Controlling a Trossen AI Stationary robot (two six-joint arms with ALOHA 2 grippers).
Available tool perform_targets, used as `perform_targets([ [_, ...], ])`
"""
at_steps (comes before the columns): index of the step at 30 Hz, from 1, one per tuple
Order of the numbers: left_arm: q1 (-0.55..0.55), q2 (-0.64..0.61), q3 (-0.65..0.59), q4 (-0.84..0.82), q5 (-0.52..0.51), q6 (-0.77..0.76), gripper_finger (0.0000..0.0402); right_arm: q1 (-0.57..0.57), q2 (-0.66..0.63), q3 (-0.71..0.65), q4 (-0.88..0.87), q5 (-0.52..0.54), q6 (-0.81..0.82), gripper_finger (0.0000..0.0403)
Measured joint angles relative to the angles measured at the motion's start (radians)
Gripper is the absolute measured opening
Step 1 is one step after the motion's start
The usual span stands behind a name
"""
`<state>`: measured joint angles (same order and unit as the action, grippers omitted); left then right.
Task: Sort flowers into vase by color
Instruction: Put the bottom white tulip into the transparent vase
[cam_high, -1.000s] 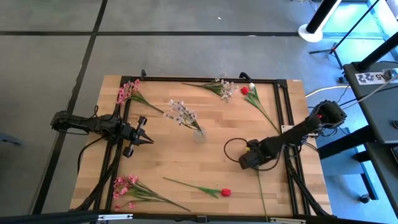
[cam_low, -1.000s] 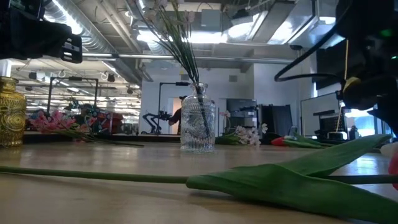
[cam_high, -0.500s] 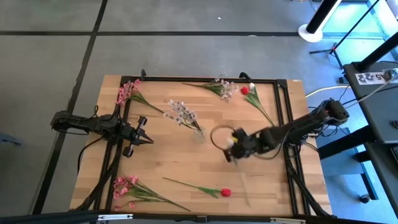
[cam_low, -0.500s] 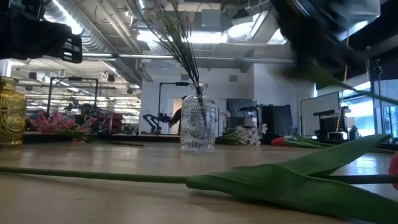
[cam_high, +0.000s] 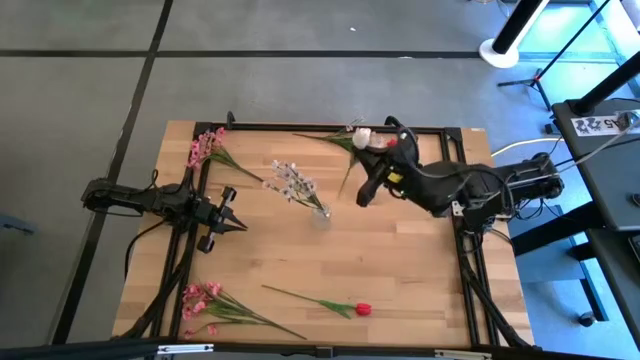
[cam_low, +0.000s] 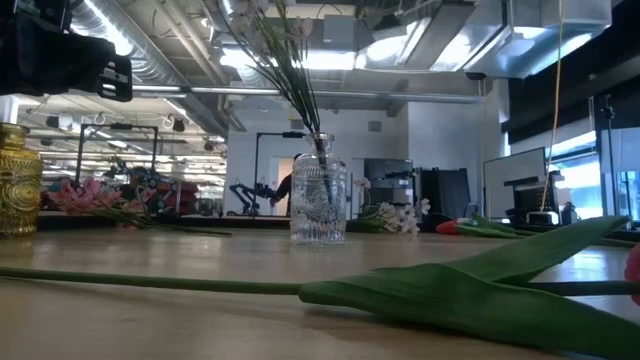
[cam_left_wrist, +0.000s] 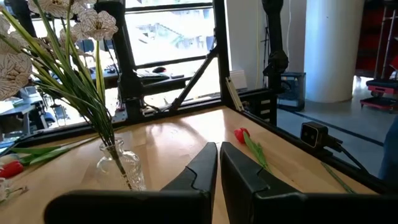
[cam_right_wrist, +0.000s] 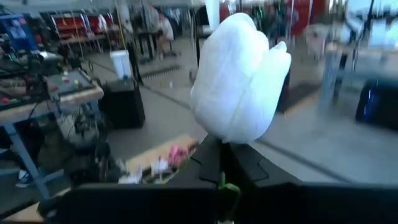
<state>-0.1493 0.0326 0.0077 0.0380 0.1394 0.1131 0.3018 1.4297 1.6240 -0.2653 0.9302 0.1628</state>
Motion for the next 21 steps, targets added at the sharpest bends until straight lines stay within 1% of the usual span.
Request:
perform_targets([
  [2,0.0,0.0,0.0,0.0,0.0,0.0,0.0018,-0.022,0.011,-0.016,0.042,-0.007,-0.037,0.0008],
  [4,0.0,0.0,0.0,0.0,0.0,0.0,0.0018,-0.031,0.022,-0.048,0.051,-0.01,-0.029,0.0005],
  [7,0.0,0.0,0.0,0.0,0.0,0.0,0.0018,-0.063,0.032,-0.108,0.11,-0.025,-0.013,0.0006],
  [10,0.0,0.0,0.0,0.001,0.0,0.0,0.0018,-0.082,0.039,-0.173,0.246,-0.025,-0.01,0.0008],
  [13,0.0,0.0,0.0,0.0,0.0,0.0,0.0018,-0.09,0.046,-0.22,0.325,-0.081,0.009,0.0004],
  [21,0.0,0.0,0.0,0.006,0.0,-0.001,0.0018,-0.093,0.05,-0.233,0.297,-0.092,0.049,0.0007],
])
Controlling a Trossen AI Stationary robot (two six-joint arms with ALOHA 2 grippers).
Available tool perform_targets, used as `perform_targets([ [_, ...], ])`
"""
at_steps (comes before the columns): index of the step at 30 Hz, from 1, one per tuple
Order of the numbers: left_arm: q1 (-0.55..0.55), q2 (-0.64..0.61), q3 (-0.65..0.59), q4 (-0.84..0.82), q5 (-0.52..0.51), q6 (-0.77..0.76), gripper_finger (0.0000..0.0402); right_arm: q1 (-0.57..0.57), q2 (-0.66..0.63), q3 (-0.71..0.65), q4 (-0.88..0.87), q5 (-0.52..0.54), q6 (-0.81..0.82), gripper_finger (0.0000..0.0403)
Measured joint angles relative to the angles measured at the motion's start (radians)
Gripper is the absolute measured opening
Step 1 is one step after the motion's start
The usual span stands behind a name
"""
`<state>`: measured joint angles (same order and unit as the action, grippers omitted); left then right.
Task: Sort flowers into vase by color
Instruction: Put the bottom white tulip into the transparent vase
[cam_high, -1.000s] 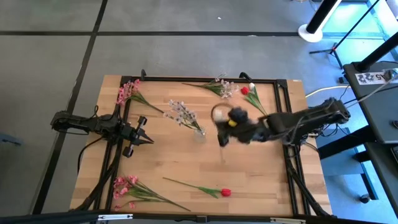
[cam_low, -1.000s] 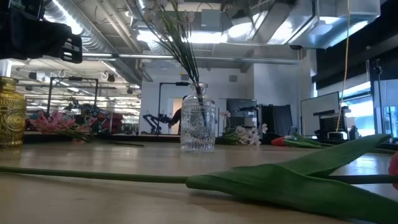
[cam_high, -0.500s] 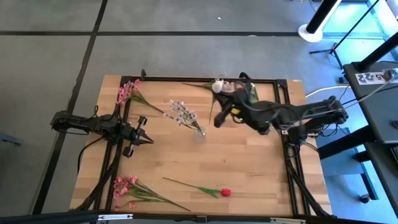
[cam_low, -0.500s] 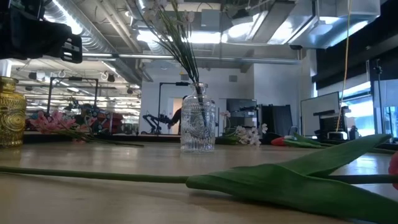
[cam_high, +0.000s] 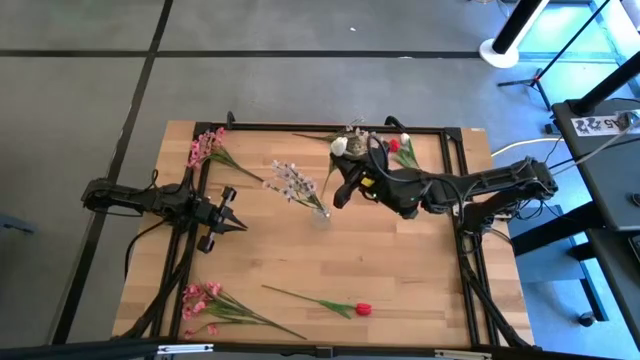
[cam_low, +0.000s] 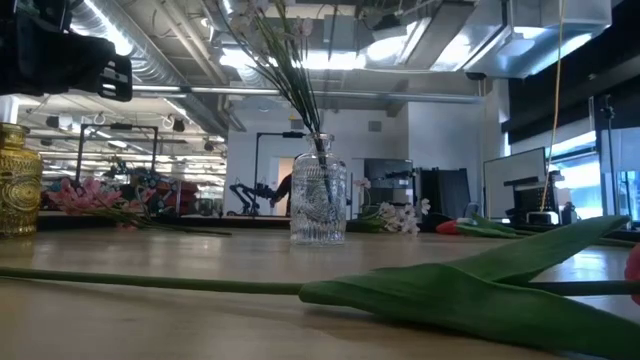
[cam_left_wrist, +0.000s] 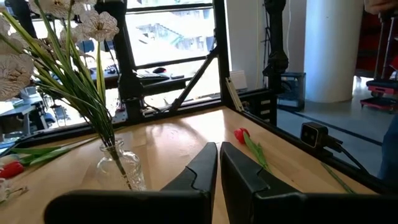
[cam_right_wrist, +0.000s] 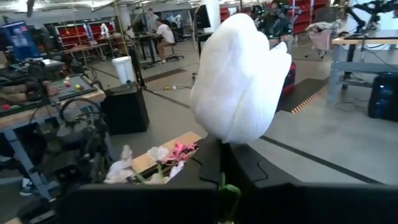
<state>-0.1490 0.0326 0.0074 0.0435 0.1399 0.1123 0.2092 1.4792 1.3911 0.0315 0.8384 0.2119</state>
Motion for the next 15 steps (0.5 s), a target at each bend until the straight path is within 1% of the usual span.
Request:
perform_targets([
  [3,0.0,0.0,0.0,0.05,0.011,-0.013,0.0018,0.0,0.0,0.0,-0.005,-0.016,0.016,0.0005],
  [5,0.0,0.0,0.0,0.137,0.019,-0.053,0.0018,0.0,0.008,0.0,-0.006,-0.029,0.037,0.0005],
  [10,0.0,0.0,0.0,0.476,0.003,-0.253,0.0018,0.0,0.034,0.001,-0.039,-0.047,0.062,0.0009],
  [12,0.0,0.0,0.0,0.633,-0.003,-0.308,0.0018,0.0,0.043,0.0,-0.073,-0.061,0.072,0.001],
  [15,0.0,0.0,0.0,0.833,-0.002,-0.351,0.0018,0.0,0.054,0.0,-0.11,-0.099,0.073,0.001],
])
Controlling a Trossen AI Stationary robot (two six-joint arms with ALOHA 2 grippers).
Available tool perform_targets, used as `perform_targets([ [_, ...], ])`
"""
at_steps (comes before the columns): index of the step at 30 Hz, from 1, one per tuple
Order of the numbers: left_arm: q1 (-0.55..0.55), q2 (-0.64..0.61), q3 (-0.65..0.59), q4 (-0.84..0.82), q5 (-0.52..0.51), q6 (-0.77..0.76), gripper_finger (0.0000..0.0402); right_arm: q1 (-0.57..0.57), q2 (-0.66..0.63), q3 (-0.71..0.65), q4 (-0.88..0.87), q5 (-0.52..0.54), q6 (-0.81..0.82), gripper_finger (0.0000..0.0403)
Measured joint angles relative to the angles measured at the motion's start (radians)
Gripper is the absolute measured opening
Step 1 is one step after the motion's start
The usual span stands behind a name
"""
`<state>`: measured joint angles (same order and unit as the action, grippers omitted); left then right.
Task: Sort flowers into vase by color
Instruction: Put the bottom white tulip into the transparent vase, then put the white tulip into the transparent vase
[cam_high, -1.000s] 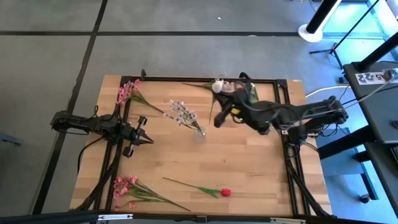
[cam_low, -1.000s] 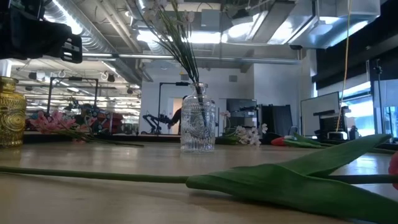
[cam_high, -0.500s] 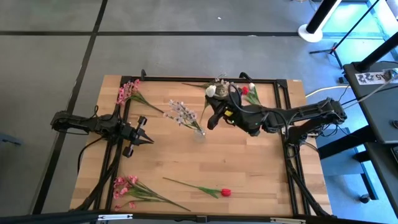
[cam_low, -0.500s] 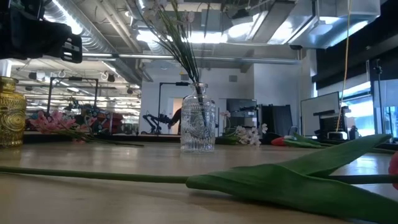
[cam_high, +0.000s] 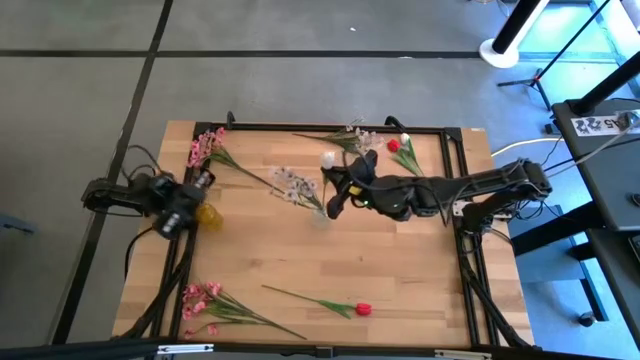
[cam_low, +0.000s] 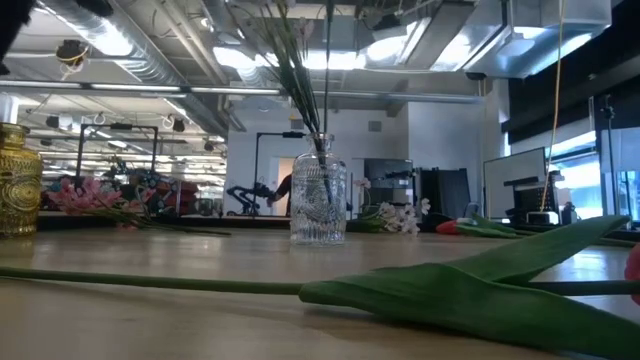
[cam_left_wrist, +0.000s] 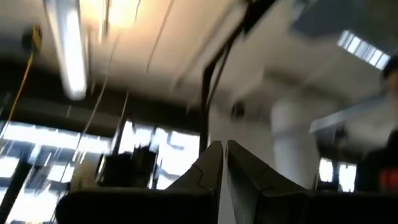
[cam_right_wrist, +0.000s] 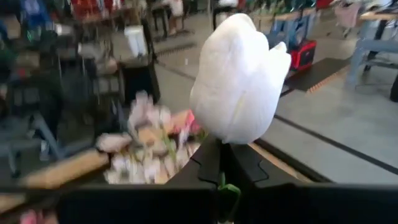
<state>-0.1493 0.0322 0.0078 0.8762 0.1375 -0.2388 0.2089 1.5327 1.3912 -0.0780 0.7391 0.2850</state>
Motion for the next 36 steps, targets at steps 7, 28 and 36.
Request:
perform_targets([
  [7,0.0,0.0,0.0,0.267,0.012,-0.088,0.0018,0.0,-0.001,0.0,-0.032,-0.006,0.021,0.0011],
  [28,0.001,0.399,0.527,-0.651,-0.379,0.065,0.0002,-0.039,0.06,0.126,-0.6,-0.385,0.225,0.0209],
  [36,0.0,0.517,0.766,-1.042,-0.465,0.057,0.0002,-0.05,0.046,0.337,-1.117,-0.421,0.3,0.0257],
])
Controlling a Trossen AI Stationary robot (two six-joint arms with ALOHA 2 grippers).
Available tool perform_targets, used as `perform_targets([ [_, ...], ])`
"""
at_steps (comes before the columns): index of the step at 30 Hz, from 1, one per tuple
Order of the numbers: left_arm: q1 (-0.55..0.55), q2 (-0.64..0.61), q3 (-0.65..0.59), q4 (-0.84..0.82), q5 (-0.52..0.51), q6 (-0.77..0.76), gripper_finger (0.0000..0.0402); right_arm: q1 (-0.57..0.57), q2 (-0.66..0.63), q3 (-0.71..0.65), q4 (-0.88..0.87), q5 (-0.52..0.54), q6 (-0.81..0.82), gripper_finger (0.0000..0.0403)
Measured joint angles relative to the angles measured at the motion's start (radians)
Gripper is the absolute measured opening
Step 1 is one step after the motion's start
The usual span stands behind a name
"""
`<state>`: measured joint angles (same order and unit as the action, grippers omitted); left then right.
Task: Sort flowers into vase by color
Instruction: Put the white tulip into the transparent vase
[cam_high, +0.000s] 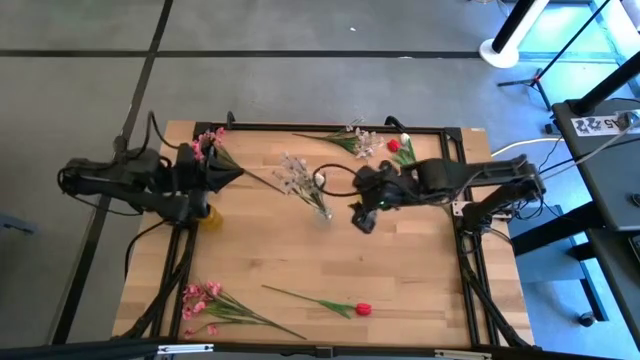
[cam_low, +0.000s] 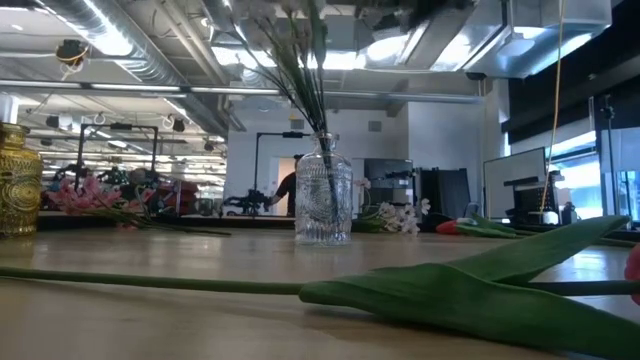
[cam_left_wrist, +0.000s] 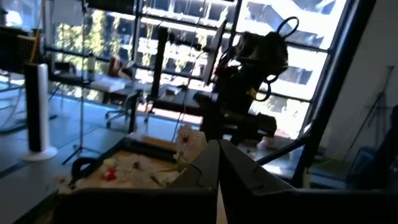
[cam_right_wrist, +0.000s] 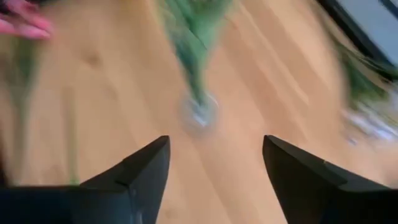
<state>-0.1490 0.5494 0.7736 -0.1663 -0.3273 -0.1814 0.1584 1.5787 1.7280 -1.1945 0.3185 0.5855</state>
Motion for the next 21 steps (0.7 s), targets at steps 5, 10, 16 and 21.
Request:
perform_targets([
  [5,0.0,0.008,0.037,-0.125,-0.068,-0.018,0.0002,-0.106,-0.041,-0.035,-0.305,0.102,0.157,0.0242],
  [10,0.0,0.007,0.038,-0.203,-0.072,-0.114,0.0002,-0.306,-0.09,-0.206,-0.336,0.085,0.21,0.0211],
  [16,0.0,0.026,0.038,-0.252,-0.071,-0.296,0.0002,-0.554,-0.055,-0.419,-0.169,0.032,0.04,0.019],
  [21,0.0,0.048,0.038,-0.238,-0.07,-0.402,0.0002,-0.751,0.031,-0.523,0.025,0.005,-0.011,0.0189],
])
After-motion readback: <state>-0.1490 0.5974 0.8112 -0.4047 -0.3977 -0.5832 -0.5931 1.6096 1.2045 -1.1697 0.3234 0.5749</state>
